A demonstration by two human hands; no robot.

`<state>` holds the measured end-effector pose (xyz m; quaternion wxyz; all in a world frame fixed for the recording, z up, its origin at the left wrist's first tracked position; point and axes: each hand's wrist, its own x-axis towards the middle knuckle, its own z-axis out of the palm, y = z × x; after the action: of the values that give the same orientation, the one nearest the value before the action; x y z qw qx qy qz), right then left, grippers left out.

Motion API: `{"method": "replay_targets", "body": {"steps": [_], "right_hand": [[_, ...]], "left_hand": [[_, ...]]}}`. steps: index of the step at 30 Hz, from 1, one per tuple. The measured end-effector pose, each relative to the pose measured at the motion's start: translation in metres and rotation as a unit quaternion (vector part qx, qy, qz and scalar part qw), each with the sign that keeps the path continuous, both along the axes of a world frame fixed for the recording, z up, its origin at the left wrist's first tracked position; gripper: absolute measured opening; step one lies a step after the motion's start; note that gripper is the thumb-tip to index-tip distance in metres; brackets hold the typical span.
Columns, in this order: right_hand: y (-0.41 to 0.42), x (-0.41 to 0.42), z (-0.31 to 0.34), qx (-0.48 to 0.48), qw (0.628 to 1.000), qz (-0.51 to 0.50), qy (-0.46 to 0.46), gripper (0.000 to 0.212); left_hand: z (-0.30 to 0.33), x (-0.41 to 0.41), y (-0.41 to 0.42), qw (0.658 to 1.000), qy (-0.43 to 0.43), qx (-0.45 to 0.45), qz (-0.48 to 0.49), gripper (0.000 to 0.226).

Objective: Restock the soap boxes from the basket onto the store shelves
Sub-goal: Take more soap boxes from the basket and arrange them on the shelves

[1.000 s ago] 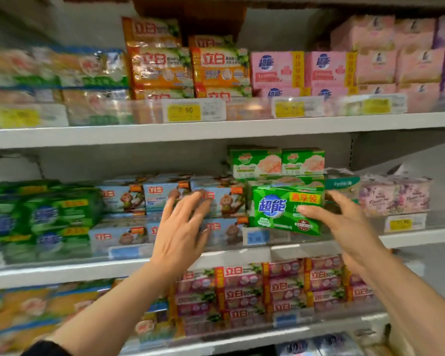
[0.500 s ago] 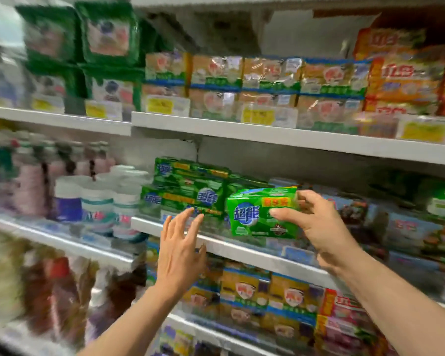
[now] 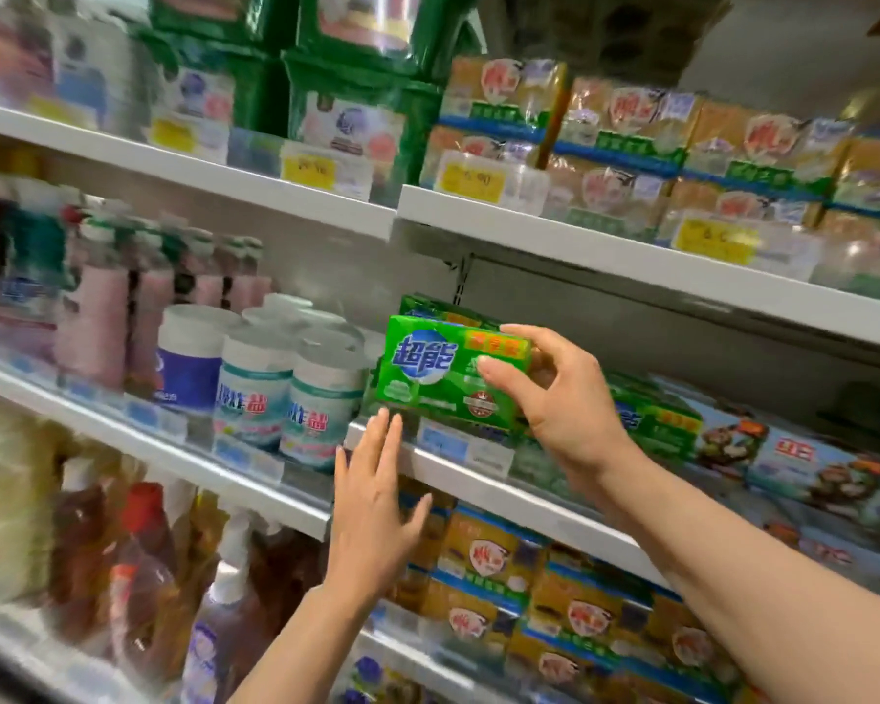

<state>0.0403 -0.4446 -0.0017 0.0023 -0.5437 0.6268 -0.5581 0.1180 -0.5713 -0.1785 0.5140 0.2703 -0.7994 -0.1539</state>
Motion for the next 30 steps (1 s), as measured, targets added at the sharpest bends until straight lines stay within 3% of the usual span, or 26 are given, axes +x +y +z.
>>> {"method": "replay_targets", "body": {"steps": [4,7,10,12,14,16,19,23,30], "right_hand": [[-0.05,0.022,0.014,-0.014,0.99,-0.033,0.134,0.048],[-0.081,0.024,0.022,-0.026,0.959,-0.109,0.262,0.045],[-0.094,0.01,0.022,0.058,0.917,-0.215,0.332,0.039],[-0.093,-0.006,0.022,0.197,0.894,-0.274,0.295,0.04],[-0.089,-0.018,0.024,0.274,0.889,-0.27,0.247,0.057],[-0.086,-0.023,0.029,0.282,0.9,-0.239,0.232,0.066],[-0.088,-0.023,0.03,0.292,0.905,-0.216,0.221,0.061],[-0.084,-0.035,0.029,0.282,0.873,-0.264,0.297,0.053],[-0.076,-0.042,0.029,0.293,0.879,-0.22,0.307,0.05]], "left_hand": [[-0.002,0.006,-0.007,0.999,0.034,0.031,0.02,0.091],[-0.005,0.002,-0.007,0.999,0.024,0.021,0.026,0.086],[-0.008,-0.002,-0.009,0.999,0.015,0.023,0.037,0.095],[-0.01,-0.005,-0.007,0.999,0.015,0.022,0.037,0.099],[-0.01,-0.008,-0.005,0.999,0.019,0.026,0.039,0.1],[-0.009,-0.011,-0.003,0.998,0.022,0.028,0.046,0.102],[-0.01,-0.016,-0.001,0.998,0.012,0.032,0.055,0.106],[-0.009,-0.02,0.003,0.997,0.025,0.044,0.054,0.107],[-0.005,-0.028,0.022,0.994,0.031,0.092,0.055,0.107]]}}
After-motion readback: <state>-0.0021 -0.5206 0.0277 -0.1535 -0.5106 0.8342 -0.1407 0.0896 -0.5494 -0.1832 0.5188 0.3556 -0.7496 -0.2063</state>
